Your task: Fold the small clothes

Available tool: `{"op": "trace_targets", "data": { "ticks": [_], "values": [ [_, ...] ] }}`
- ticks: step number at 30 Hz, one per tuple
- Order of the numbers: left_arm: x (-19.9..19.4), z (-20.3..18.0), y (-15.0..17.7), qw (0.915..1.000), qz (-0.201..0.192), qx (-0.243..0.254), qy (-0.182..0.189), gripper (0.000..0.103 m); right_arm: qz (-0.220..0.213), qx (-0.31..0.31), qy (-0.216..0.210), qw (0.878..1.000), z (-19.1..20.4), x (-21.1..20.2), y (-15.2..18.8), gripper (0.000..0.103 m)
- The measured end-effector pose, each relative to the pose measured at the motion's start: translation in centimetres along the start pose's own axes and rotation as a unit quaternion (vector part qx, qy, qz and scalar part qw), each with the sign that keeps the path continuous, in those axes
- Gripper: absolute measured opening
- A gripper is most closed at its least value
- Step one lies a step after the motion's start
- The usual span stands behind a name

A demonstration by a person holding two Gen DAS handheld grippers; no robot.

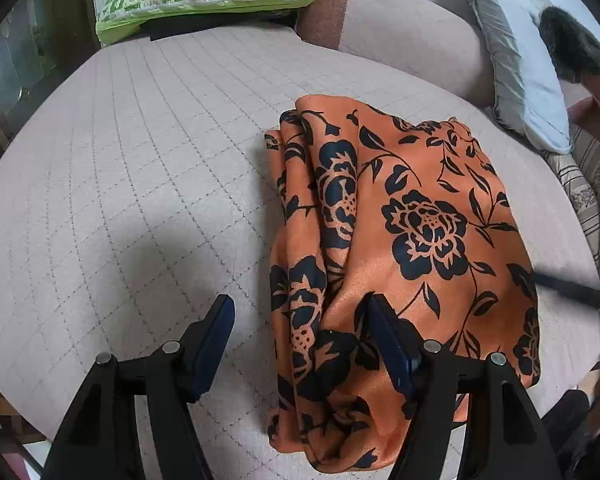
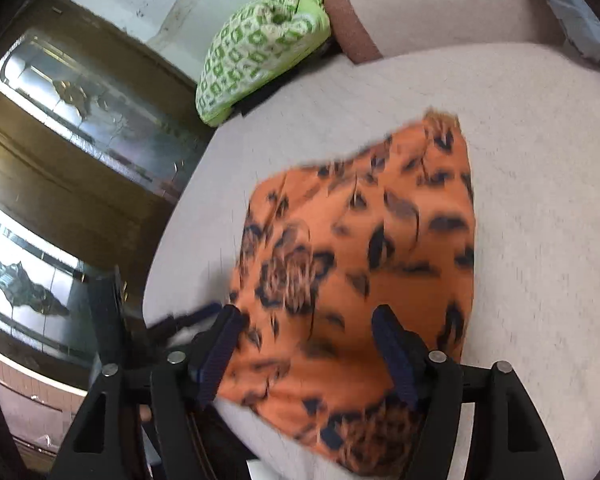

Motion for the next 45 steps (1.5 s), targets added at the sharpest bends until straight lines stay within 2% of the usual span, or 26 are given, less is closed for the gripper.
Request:
{"op": "trace_targets", "data": {
  "ticks": [2, 3, 8, 11, 12, 14, 16, 18, 21, 24, 28, 32, 34, 35, 36, 37, 39, 42, 45],
  "values": [
    [0.2, -0.4, 0.0, 1.0, 0.001, 0.0, 0.0, 0.072, 0.047, -0.006, 0.042, 0.998, -1.5, 2.3, 1.9, 0.077],
    [0.0, -0.4, 0.3, 1.0, 0.001, -0.001, -0.004, 0.072, 0.056, -0.009, 0.046, 0.997, -2.3, 3.2, 2.4, 0.077],
    [-1.0, -0.5, 0.4, 0.9999, -0.009, 0.003, -0.009, 0.072, 0.027, -0.013, 0.048, 0.998, -0.3, 0.8, 1.7, 0.077],
    [-0.6, -0.6, 0.6, 0.9997, -0.007, 0.009, -0.023, 0.072, 0.011, -0.025, 0.022, 0.999, 1.1, -0.4, 2.2, 0.078],
    [-0.3, -0.4, 0.7, 0.9997, -0.003, 0.008, -0.022, 0.072, 0.019, -0.018, 0.017, 1.0, 0.6, 0.0, 2.7, 0.081],
    [0.1, -0.3, 0.8, 0.9998, 0.003, 0.001, -0.02, 0.073, 0.072, -0.003, 0.033, 0.997, -1.6, 2.8, 4.1, 0.082],
    [-0.3, -0.3, 0.7, 0.9997, -0.004, 0.004, -0.022, 0.073, 0.063, -0.003, 0.026, 0.998, -1.9, 2.8, 4.1, 0.081],
    [-0.6, -0.4, 0.6, 0.9997, -0.003, 0.007, -0.025, 0.073, 0.045, 0.002, 0.012, 0.999, -1.3, 0.8, 3.4, 0.081],
    [-1.9, -0.3, 0.2, 0.9995, -0.029, -0.007, 0.006, 0.074, -0.001, 0.001, 0.015, 1.0, -1.5, -2.0, 2.1, 0.081],
    [-1.8, 0.6, -0.9, 0.9979, -0.037, -0.037, 0.038, 0.084, -0.037, 0.027, 0.026, 0.999, -4.1, -3.9, 0.7, 0.082],
    [0.4, 1.5, -2.1, 0.9959, -0.009, -0.064, 0.064, 0.084, -0.034, 0.106, -0.005, 0.994, -8.5, -2.5, -0.4, 0.082],
    [3.1, 1.3, -2.3, 0.9934, 0.025, -0.067, 0.089, 0.084, -0.02, 0.12, -0.028, 0.992, -9.5, -0.1, -1.6, 0.082],
    [3.7, 1.2, -2.1, 0.9911, 0.031, -0.078, 0.103, 0.083, -0.001, 0.125, -0.019, 0.992, -9.4, 2.2, -1.8, 0.082],
    [3.6, 0.8, -2.0, 0.9921, 0.025, -0.067, 0.103, 0.078, 0.015, 0.124, -0.027, 0.992, -9.2, 3.3, -1.8, 0.081],
    [3.5, 0.1, -1.9, 0.9928, 0.022, -0.044, 0.109, 0.057, 0.029, 0.111, -0.031, 0.993, -8.7, 4.2, -1.5, 0.076],
    [3.5, -0.3, -1.8, 0.9935, 0.024, -0.038, 0.105, 0.051, 0.037, 0.089, -0.015, 0.995, -8.0, 4.7, -1.4, 0.07],
    [2.7, -1.2, -2.1, 0.9959, 0.016, -0.022, 0.087, 0.038, 0.044, 0.059, 0.015, 0.997, -6.9, 4.8, -1.5, 0.043],
    [0.6, -2.8, -2.8, 0.9977, -0.015, 0.008, 0.066, 0.03, 0.034, 0.024, 0.031, 0.999, -5.4, 3.2, -1.8, 0.035],
    [-1.5, -4.1, -3.8, 0.9957, -0.037, 0.004, 0.085, 0.029, 0.01, -0.012, 0.05, 0.999, -3.5, 0.6, -2.3, 0.034]
  ]
}}
Point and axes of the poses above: each gripper's, at about its wrist camera, not at the fingertips, and x roughly the way its jaws point, z to its left, y to its underside, the point moved 4 cm from there along x, roughly the way its jaws point, and after that the axes turned 2 degrees about z, right-handed, at the moved point
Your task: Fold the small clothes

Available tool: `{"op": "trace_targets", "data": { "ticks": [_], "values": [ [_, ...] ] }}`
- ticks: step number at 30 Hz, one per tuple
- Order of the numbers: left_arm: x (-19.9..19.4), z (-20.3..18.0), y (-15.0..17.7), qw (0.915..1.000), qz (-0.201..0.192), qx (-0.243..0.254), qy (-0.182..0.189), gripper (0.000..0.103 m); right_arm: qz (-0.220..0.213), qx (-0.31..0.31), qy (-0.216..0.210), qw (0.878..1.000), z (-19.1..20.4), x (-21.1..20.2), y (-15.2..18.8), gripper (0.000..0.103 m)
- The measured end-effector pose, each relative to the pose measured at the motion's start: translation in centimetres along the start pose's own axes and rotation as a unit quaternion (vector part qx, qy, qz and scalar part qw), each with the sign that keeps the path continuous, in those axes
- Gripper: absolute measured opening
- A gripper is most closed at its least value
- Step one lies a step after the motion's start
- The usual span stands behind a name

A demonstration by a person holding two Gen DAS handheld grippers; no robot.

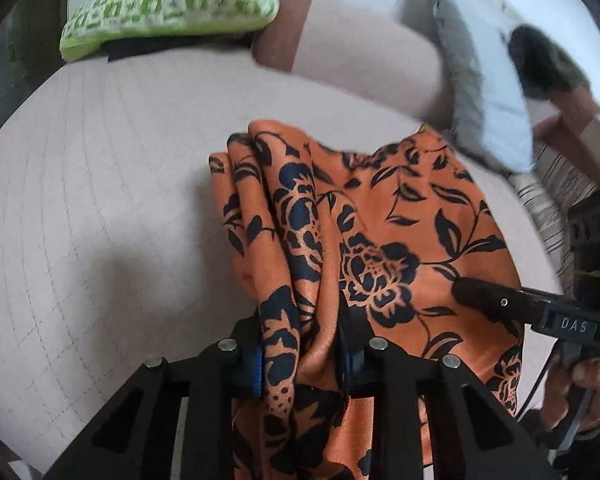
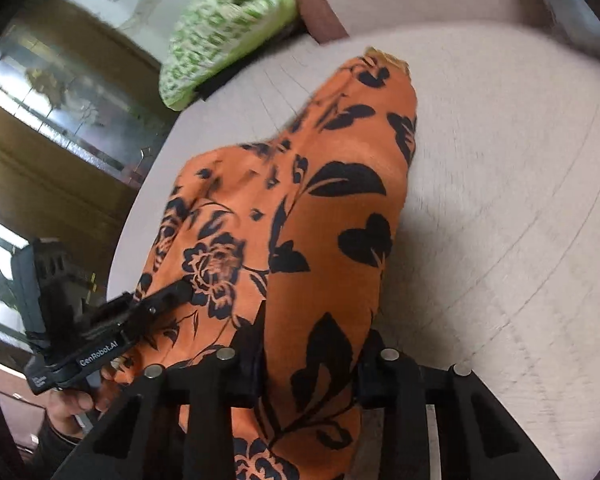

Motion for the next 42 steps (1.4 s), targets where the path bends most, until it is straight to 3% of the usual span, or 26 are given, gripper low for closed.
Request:
{"op": "trace_targets", "data": {
  "ticks": [6, 13, 20, 21, 22, 23, 24, 29, 32, 34, 36, 38, 40, 42],
  "values": [
    [-2.9, -4.5, -3.3, 0.998, -0.046, 0.024, 0.038, 0.029, -0.051, -0.026, 0.005, 0.998, 0.0, -7.2, -1.9, 0.033],
    [-3.0, -4.6, -3.2, 0.9976, -0.032, 0.035, 0.05, 0.03, -0.07, -0.017, 0.017, 0.997, -4.8, -12.2, -3.6, 0.034],
    [4.4, -4.4, -0.2, 0.9987, 0.039, 0.028, 0.015, 0.037, -0.036, 0.033, 0.024, 0.999, -10.9, -8.0, -1.3, 0.039],
    [5.8, -4.1, 0.7, 0.9976, 0.062, 0.031, 0.004, 0.043, -0.019, 0.052, 0.035, 0.998, -12.2, -6.6, -0.5, 0.044],
    [6.2, -3.8, 1.3, 0.9978, 0.06, 0.03, 0.001, 0.057, -0.004, 0.067, 0.065, 0.996, -13.3, -5.2, 0.2, 0.049],
    [5.8, -3.7, 1.4, 0.9983, 0.05, 0.028, -0.006, 0.063, 0.011, 0.071, 0.094, 0.993, -14.0, -4.2, 1.0, 0.055],
    [5.0, -3.4, 1.5, 0.9985, 0.042, 0.029, -0.021, 0.074, 0.011, 0.069, 0.095, 0.993, -13.9, -3.8, 1.3, 0.056],
    [-0.6, -3.1, 2.0, 0.9984, -0.009, 0.044, -0.035, 0.076, -0.066, 0.049, 0.128, 0.988, -11.6, -8.9, 2.5, 0.058],
    [-2.4, -2.8, 3.0, 0.9957, -0.042, 0.053, -0.063, 0.079, -0.109, 0.022, 0.096, 0.989, -7.9, -11.7, 3.6, 0.063],
    [-1.0, -2.2, 3.6, 0.9944, -0.028, 0.056, -0.086, 0.08, -0.123, 0.008, 0.078, 0.989, -6.1, -11.7, 4.5, 0.068],
    [1.7, -1.7, 4.4, 0.9925, 0.018, 0.056, -0.108, 0.08, -0.109, -0.003, 0.075, 0.991, -4.8, -9.9, 5.6, 0.071],
    [3.1, -1.5, 5.0, 0.9908, 0.043, 0.056, -0.115, 0.08, -0.06, 0.012, 0.085, 0.994, -6.0, -6.5, 6.8, 0.071],
    [2.1, -1.7, 4.8, 0.9915, 0.034, 0.048, -0.116, 0.08, -0.013, 0.023, 0.114, 0.993, -7.8, -4.0, 8.1, 0.071],
    [0.1, -2.1, 4.8, 0.992, 0.017, 0.055, -0.112, 0.08, -0.037, 0.013, 0.119, 0.992, -6.5, -5.4, 7.9, 0.071]
  ]
}}
Point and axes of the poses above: each gripper's, at about its wrist camera, not at the fingertips, and x roughly the way its jaws point, z to its left, y to its underside, the point moved 4 cm from there along x, roughly the way its jaws point, and after that the axes turned 2 degrees about z, right-handed, at the moved point
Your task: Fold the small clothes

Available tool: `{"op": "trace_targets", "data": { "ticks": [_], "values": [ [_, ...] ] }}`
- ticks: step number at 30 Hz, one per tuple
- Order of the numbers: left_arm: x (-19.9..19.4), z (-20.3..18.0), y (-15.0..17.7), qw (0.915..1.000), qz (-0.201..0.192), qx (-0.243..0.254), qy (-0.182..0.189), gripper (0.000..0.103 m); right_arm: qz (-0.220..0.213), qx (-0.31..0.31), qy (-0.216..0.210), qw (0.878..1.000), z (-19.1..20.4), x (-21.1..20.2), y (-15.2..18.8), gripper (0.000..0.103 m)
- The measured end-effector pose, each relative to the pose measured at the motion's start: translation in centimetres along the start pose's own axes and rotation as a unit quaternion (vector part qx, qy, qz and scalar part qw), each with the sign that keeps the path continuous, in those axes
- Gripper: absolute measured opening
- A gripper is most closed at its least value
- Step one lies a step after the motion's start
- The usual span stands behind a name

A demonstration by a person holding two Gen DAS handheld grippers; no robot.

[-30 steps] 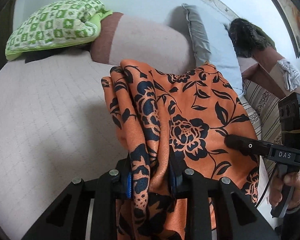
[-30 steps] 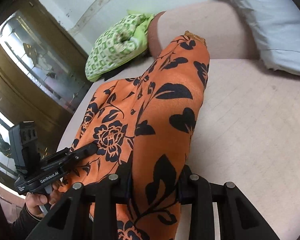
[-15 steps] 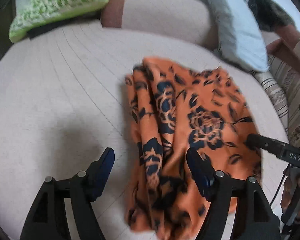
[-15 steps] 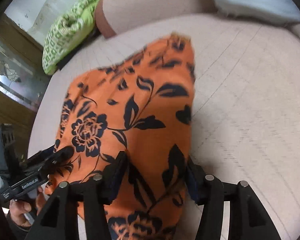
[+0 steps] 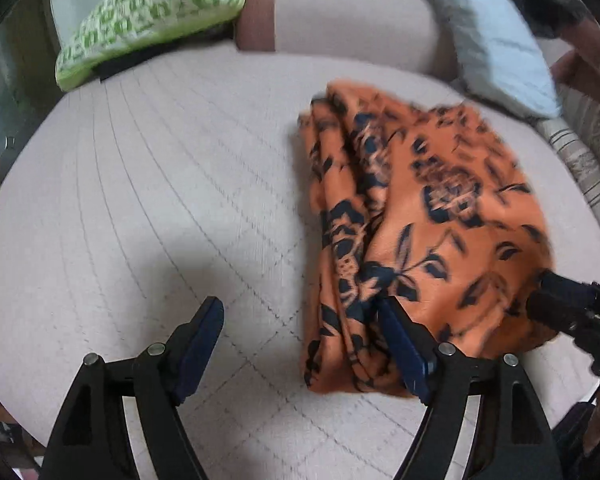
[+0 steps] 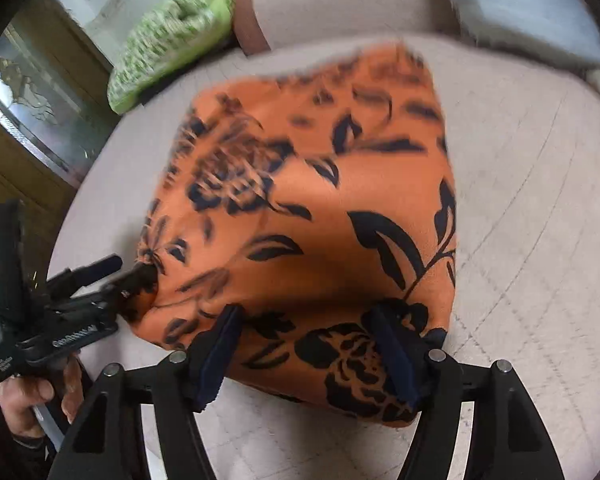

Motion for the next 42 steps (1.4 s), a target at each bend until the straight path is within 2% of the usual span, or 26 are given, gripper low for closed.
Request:
{"op": "trace_targets", "data": {
  "ticks": [2, 4, 7, 12, 15, 22, 27, 32, 36, 42],
  "values": [
    [-1.5, -0.2, 0.0, 0.9999, -0.01, 0.009, -0.006, 0.08, -0.024, -0.009, -0.003, 1.0, 0.9, -2.3, -0.3, 0.071],
    [-3.5, -0.5, 0.1, 0.9994, -0.032, 0.011, -0.008, 0.082, -0.055, -0.023, 0.032, 0.998, 1.7, -4.9, -0.1, 0.075],
    [-6.4, -1.1, 0.6, 0.9979, -0.063, 0.014, -0.01, 0.088, -0.098, -0.042, 0.069, 0.992, 2.8, -7.9, 0.6, 0.089],
    [-9.3, -3.3, 1.5, 0.9959, -0.086, 0.021, -0.015, 0.093, -0.117, -0.047, 0.142, 0.982, 2.6, -10.6, 2.9, 0.095],
    [-10.8, -3.7, 2.1, 0.9956, -0.093, 0.013, -0.003, 0.094, -0.123, -0.041, 0.166, 0.978, 2.6, -11.6, 4.2, 0.1],
    [-12.3, -4.2, 3.3, 0.9954, -0.096, 0.004, 0.002, 0.096, -0.125, -0.033, 0.167, 0.977, 3.1, -12.6, 5.9, 0.103],
    [-12.8, -4.5, 3.7, 0.9956, -0.092, 0.014, -0.01, 0.096, -0.119, -0.034, 0.165, 0.978, 3.6, -12.8, 6.7, 0.103],
    [-13.4, -4.8, 3.7, 0.9954, -0.091, 0.02, -0.023, 0.096, -0.119, -0.041, 0.164, 0.978, 4.2, -13.0, 7.0, 0.103],
    [-13.5, -4.8, 3.7, 0.9963, -0.084, 0.015, -0.009, 0.096, -0.116, -0.051, 0.169, 0.977, 4.6, -13.2, 6.9, 0.103],
    [-13.4, -5.0, 3.5, 0.9969, -0.075, 0.015, -0.018, 0.096, -0.111, -0.053, 0.174, 0.977, 4.5, -13.3, 6.9, 0.103]
  ]
}}
Point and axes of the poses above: each gripper's, at about its wrist camera, not at the fingertips, and x roughly the way its jaws point, z to its left, y to its underside, the point moved 4 cm from there along x, roughly the way its jaws point, and after that the axes turned 2 degrees about z, right-handed, at the moved point
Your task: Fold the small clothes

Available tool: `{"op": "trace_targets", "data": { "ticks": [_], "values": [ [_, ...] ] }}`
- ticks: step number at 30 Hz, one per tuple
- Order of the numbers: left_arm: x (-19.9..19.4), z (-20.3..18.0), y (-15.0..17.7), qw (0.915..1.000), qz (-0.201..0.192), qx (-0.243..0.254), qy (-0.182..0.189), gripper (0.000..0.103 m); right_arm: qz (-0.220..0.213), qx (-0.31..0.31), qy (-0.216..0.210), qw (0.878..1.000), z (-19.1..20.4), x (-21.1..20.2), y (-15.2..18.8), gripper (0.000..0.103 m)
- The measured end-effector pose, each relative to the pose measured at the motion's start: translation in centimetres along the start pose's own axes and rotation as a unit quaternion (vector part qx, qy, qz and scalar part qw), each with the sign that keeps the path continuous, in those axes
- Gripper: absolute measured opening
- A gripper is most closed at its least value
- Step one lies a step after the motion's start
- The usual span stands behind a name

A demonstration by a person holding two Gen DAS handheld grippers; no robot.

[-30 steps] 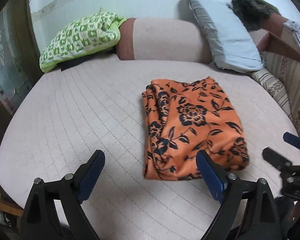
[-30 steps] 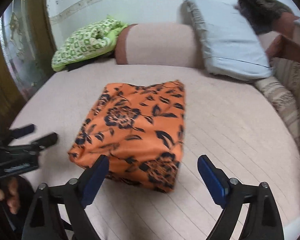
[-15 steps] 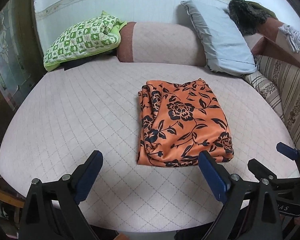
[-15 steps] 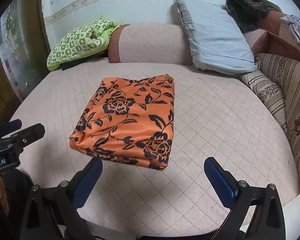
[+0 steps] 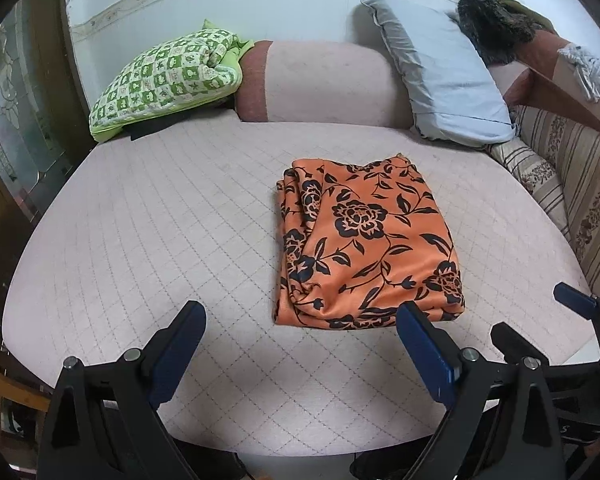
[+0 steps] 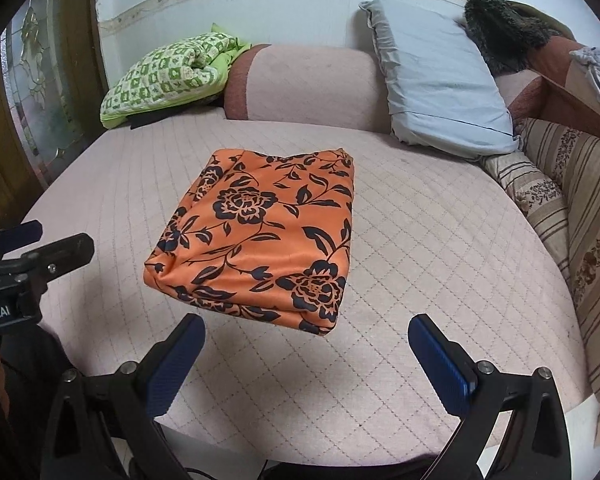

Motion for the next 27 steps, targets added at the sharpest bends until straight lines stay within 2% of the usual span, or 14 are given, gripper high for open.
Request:
{"op": "trace_targets", "data": {
  "ticks": [24, 27],
  "values": [
    [1.2, -0.5, -1.2, 0.9998, 0.004, 0.001, 0.018, 0.096, 0.0, -0.003, 0.003, 1.0, -0.1, 0.6, -1.2, 0.103],
    [1.3, -0.4, -1.5, 0.9999, -0.004, -0.002, 0.015, 0.103, 0.001, -0.002, 0.004, 1.0, -0.3, 0.8, -1.2, 0.103]
  ]
}}
Point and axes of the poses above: each gripper's, at about its wrist camera, not at the fingertips, and x roughly the way its jaws point, z to its left, y to its underside, the point moved 4 cm from there along x, roughly the way its jaws point, and after that the axes turned 2 degrees about z, right-handed, at the moved point
